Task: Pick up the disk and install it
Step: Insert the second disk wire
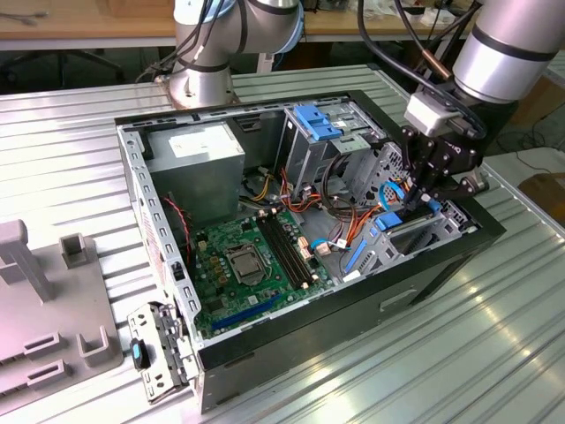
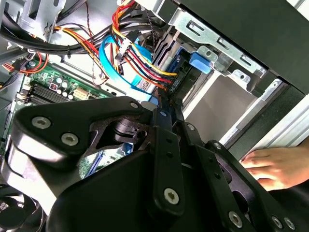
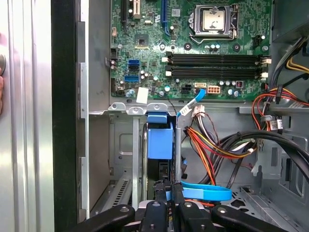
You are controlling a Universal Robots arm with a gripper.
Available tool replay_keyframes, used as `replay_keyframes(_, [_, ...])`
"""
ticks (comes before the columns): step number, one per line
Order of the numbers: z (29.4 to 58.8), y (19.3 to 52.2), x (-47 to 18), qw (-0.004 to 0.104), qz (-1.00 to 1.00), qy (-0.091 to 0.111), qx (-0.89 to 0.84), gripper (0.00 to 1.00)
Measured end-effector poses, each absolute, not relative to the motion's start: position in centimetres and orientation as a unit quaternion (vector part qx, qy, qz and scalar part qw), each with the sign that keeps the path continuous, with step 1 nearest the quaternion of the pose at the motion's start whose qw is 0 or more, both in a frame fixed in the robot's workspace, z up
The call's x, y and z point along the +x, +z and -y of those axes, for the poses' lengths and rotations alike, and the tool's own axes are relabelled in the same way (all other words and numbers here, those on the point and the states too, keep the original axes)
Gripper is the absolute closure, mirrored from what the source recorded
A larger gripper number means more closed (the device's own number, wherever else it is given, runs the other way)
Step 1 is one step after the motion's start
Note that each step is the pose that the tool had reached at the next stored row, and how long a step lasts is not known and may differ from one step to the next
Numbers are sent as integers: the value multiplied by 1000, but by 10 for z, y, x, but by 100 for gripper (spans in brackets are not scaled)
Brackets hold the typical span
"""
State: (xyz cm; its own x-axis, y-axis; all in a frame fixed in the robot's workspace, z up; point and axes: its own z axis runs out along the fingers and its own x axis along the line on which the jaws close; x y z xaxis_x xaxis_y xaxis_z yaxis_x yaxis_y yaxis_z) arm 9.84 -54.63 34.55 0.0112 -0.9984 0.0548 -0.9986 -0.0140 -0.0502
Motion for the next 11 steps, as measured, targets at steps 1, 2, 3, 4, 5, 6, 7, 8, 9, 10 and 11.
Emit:
replay_keyframes(1, [546,345,98,1,702,37,711,84])
replay_keyframes(2, [546,345,98,1,702,37,711,84])
replay_keyframes(3, [546,345,98,1,702,36,711,84])
replay_keyframes(4, [546,345,98,0,702,36,711,84])
replay_keyframes(5, [546,345,98,0,702,36,711,84])
replay_keyframes(6, [546,345,99,-1,702,35,711,84])
replay_keyframes(7, [546,344,99,-1,702,35,711,84])
replay_keyframes(8, [546,344,99,-1,702,34,711,84])
replay_keyframes(9, [546,344,99,-2,702,34,711,84])
replay_keyframes(10, [546,344,99,-3,702,33,711,84])
replay_keyframes(11, [546,344,99,-3,702,33,711,84])
